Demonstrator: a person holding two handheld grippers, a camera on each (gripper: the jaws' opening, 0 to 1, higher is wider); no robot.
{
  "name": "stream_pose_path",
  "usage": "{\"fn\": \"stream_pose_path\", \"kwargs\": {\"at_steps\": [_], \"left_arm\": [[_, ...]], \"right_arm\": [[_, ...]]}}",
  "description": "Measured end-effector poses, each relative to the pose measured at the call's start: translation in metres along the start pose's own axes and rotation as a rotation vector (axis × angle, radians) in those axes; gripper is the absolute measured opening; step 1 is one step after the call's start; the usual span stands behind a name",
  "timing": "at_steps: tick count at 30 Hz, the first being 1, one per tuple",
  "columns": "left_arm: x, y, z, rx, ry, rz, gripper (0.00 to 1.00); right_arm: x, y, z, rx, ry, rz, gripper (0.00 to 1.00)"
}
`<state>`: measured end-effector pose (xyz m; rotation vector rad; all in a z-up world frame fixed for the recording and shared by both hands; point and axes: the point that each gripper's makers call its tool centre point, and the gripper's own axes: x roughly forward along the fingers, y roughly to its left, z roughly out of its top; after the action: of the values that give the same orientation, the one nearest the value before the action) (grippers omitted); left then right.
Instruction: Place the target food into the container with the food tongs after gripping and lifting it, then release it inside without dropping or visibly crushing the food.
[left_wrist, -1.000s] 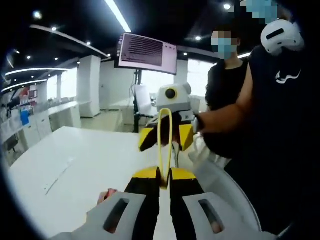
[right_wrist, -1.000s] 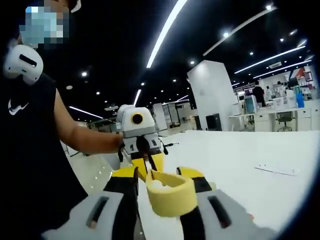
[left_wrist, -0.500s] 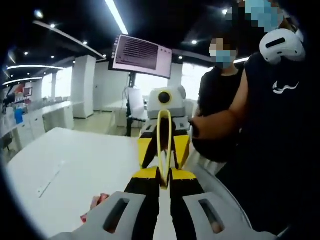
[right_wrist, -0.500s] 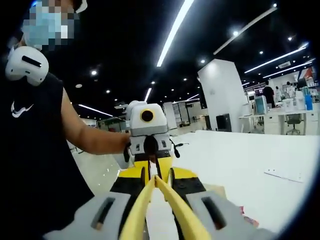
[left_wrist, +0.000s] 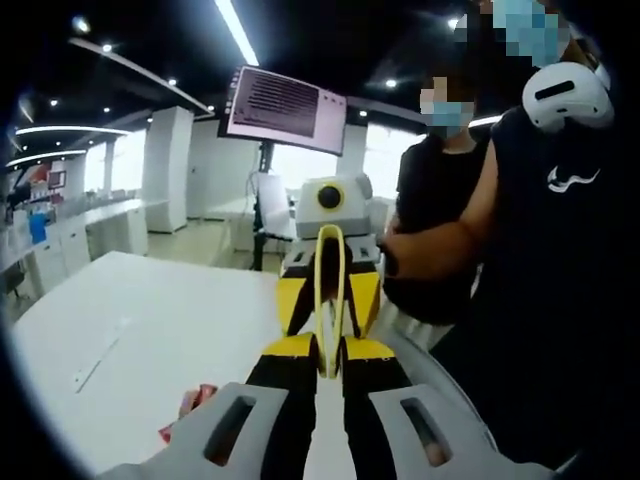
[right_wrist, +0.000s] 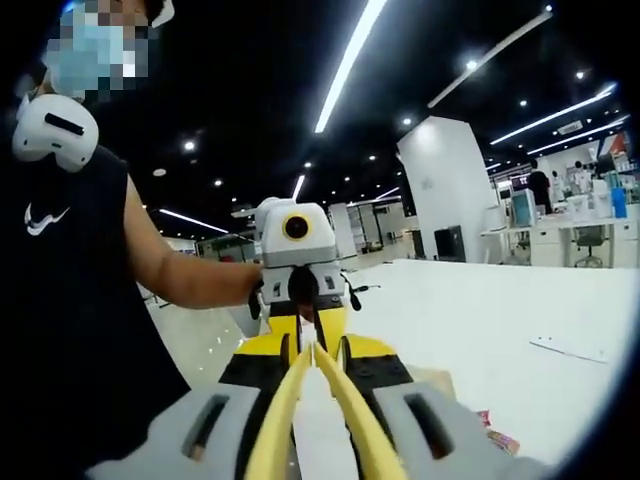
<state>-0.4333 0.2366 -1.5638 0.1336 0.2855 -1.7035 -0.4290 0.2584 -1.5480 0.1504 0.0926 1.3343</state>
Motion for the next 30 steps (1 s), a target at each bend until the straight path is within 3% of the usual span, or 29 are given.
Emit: {"fn": "stream_pose_path", "kwargs": {"at_steps": [6, 8, 14, 22, 26, 30], "left_arm": [[0.0, 0.005, 0.009, 0.047, -0.055, 0.051, 0.13], [0.0, 0.009, 0.008, 0.021, -0.056, 0.084, 0.16], [-0.008, 0.009, 0.003, -0.019, -0.072, 0.092, 0.26], [-0.01, 0.0, 0.003, 0.055, -0.069, 0.086, 0.03], [-0.011, -0.002, 0.003, 0.028, -0.082, 0.079, 0.01], [-0.013, -0.001, 0.009, -0.001, -0.127, 0.083, 0.01]], "right_arm": [[-0.004, -0.006, 0.01, 0.017, -0.051, -0.042, 0.21], [-0.004, -0.007, 0.012, 0.014, -0.053, -0.044, 0.22], [-0.004, -0.007, 0.014, 0.0, -0.052, -0.051, 0.22], [-0.001, 0.002, 0.006, -0.013, -0.025, 0.008, 0.2], [-0.001, 0.004, -0.001, -0.017, 0.016, 0.022, 0.2], [-0.002, 0.004, 0.004, -0.008, -0.013, 0.027, 0.21]]}}
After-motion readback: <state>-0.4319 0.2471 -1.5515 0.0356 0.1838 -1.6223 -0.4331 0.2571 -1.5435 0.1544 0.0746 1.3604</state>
